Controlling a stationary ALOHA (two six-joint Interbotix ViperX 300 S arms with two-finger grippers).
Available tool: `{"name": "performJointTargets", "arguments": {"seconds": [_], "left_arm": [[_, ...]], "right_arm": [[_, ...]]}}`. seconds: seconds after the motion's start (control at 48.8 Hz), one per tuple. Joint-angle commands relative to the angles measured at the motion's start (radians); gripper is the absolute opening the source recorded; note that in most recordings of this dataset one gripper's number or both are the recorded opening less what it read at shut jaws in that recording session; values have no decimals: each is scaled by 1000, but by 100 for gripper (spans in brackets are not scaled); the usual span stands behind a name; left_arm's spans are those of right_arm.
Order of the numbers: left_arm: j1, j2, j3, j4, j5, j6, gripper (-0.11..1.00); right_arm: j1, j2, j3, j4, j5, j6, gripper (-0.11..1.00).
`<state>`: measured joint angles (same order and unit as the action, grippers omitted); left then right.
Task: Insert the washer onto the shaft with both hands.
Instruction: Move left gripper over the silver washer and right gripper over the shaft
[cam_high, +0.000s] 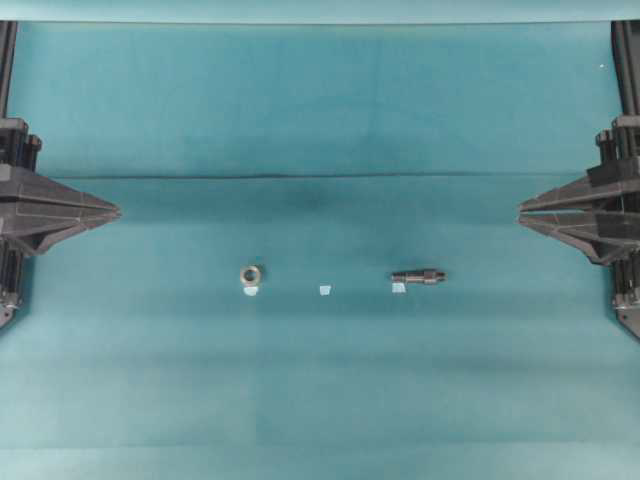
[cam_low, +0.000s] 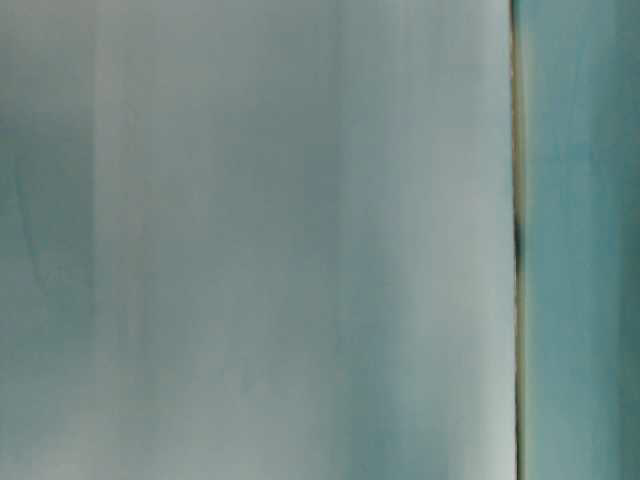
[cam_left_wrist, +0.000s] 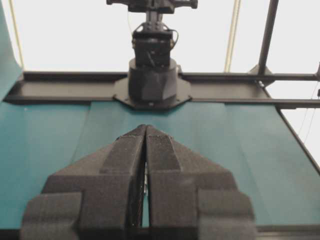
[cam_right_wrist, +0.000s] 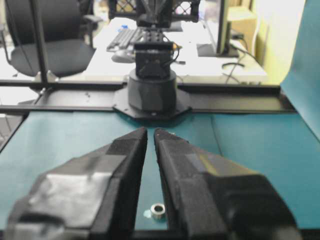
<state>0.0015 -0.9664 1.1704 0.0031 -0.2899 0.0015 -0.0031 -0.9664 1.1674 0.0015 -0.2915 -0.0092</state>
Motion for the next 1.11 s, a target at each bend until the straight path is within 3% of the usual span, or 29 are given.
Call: {"name": "performJointTargets", "arguments": {"seconds": [0.0, 0.061, 0.143, 0.594, 1.086], "left_arm": [[0, 60, -51, 11, 49, -32, 2], [0, 89, -84, 11, 97, -51, 2], [0, 120, -120, 11, 143, -64, 2], [0, 347, -288, 12, 446, -58, 2], [-11, 735, -540, 14, 838, -61, 2]], "right_arm": [[0, 12, -8, 5, -5, 18, 0], [0, 12, -9, 38, 17, 28, 1], [-2, 9, -17, 66, 61, 49, -6], [-12, 86, -109, 66, 399, 144, -9], [-17, 396, -265, 66, 732, 147, -9]]}}
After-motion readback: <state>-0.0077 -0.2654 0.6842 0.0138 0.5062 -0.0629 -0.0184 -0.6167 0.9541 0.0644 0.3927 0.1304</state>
